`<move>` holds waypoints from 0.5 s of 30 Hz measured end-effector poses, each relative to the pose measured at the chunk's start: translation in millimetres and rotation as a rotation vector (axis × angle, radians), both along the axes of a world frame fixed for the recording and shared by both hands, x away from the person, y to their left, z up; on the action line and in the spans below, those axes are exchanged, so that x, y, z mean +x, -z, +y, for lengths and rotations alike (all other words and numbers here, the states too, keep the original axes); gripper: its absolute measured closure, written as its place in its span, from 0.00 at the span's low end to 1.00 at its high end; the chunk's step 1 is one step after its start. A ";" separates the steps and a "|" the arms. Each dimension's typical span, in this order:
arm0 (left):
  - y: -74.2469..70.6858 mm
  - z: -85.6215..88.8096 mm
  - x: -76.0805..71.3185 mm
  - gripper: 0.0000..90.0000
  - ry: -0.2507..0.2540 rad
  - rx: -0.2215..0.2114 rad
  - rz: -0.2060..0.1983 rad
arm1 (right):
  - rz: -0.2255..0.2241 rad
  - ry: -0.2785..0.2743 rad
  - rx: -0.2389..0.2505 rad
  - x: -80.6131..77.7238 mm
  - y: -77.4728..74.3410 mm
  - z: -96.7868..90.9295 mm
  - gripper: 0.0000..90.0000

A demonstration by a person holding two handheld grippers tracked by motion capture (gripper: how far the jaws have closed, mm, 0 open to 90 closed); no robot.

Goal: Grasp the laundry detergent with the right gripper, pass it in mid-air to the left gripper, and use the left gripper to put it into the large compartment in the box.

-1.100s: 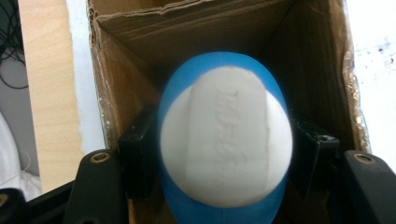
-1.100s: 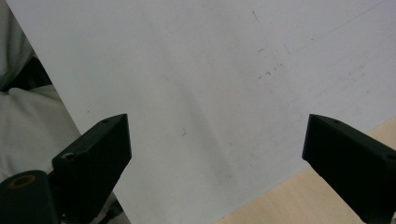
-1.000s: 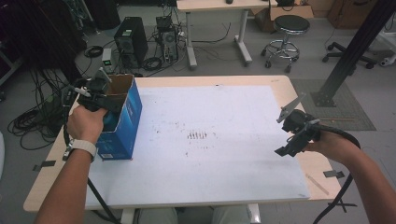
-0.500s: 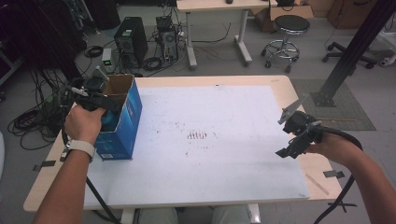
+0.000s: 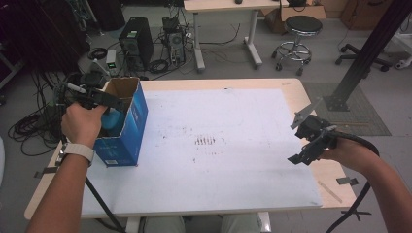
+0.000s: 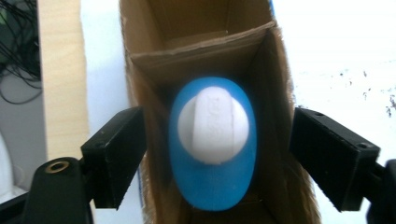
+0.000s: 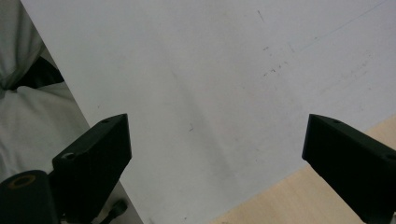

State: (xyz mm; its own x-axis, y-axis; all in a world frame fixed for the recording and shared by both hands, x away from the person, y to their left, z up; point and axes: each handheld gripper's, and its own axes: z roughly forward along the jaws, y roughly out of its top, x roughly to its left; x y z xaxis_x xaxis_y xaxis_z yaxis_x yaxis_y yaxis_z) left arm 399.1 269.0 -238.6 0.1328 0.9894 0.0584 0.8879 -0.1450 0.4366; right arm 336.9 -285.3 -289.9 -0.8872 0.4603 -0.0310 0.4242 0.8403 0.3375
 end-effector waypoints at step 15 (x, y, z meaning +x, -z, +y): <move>-52.2 -19.6 -13.7 0.13 0.087 -0.006 -0.035 | 0.001 -0.008 -0.002 -2.5 -6.7 3.3 0.09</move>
State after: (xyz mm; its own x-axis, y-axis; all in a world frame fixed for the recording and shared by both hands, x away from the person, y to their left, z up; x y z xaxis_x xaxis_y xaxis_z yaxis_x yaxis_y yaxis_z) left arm 385.4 249.4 -186.4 0.2162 0.9746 0.0591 0.8561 -0.2183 0.4684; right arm 334.4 -282.0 -283.2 -0.8909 0.4531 -0.0309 0.4177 0.8443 0.3357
